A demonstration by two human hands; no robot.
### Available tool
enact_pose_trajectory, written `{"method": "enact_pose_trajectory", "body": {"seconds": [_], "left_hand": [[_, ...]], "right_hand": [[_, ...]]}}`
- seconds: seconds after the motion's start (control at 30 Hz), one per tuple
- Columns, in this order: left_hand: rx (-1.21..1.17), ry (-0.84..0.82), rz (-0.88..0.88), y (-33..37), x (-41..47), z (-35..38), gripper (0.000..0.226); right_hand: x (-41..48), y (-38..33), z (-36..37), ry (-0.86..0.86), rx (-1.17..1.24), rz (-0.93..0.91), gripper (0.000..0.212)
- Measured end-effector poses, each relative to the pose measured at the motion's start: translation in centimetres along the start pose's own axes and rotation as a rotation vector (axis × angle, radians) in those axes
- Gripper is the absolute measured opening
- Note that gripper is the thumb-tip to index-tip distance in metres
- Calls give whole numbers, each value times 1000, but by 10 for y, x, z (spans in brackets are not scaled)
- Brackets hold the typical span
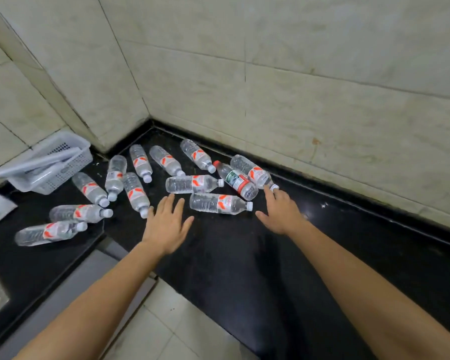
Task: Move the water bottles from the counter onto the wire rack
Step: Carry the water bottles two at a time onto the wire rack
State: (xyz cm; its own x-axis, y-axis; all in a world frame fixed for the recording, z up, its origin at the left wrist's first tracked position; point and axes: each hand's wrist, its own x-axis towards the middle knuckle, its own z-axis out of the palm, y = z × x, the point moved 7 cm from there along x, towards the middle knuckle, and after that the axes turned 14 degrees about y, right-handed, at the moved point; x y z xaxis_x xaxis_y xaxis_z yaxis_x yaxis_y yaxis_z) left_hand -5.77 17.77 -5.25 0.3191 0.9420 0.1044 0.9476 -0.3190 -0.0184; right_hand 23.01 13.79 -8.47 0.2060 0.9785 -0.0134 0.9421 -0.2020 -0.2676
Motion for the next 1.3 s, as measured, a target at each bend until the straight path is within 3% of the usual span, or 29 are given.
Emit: {"method": "enact_pose_trajectory", "body": {"seconds": [0.23,0.37,0.53,0.63,0.77,0.83,0.93,1.07,1.2,1.3], "left_hand": [[-90,8,64,-43,90,30,65],[-176,-28,128,-69,132,74,61],[-243,-106,310,-82,188,117,57],[-291,-101,387,-79,221,135,60],[-349,-200,451,-63,247,164,65],[-358,-300,430,-62,247,178,66],[-298,-271,479,-67,236,184,63],[-276,-189,541,-68,226,188,66],[-226,-274,512,-67,226,193,66],[-200,-289,504,-63,222,192,74]], "right_hand": [[45,-50,42,-186,71,62,76],[51,-82,85,-206,241,223,82],[56,-112,122,-138,288,692,85],[63,-131,143,-135,390,893,101],[61,-129,158,74,638,1281,129],[62,-126,167,117,710,1493,137],[72,-127,177,180,797,1722,141],[84,-127,182,182,695,1642,130],[82,-115,184,167,653,1555,129],[72,-107,176,33,600,1472,130]]}}
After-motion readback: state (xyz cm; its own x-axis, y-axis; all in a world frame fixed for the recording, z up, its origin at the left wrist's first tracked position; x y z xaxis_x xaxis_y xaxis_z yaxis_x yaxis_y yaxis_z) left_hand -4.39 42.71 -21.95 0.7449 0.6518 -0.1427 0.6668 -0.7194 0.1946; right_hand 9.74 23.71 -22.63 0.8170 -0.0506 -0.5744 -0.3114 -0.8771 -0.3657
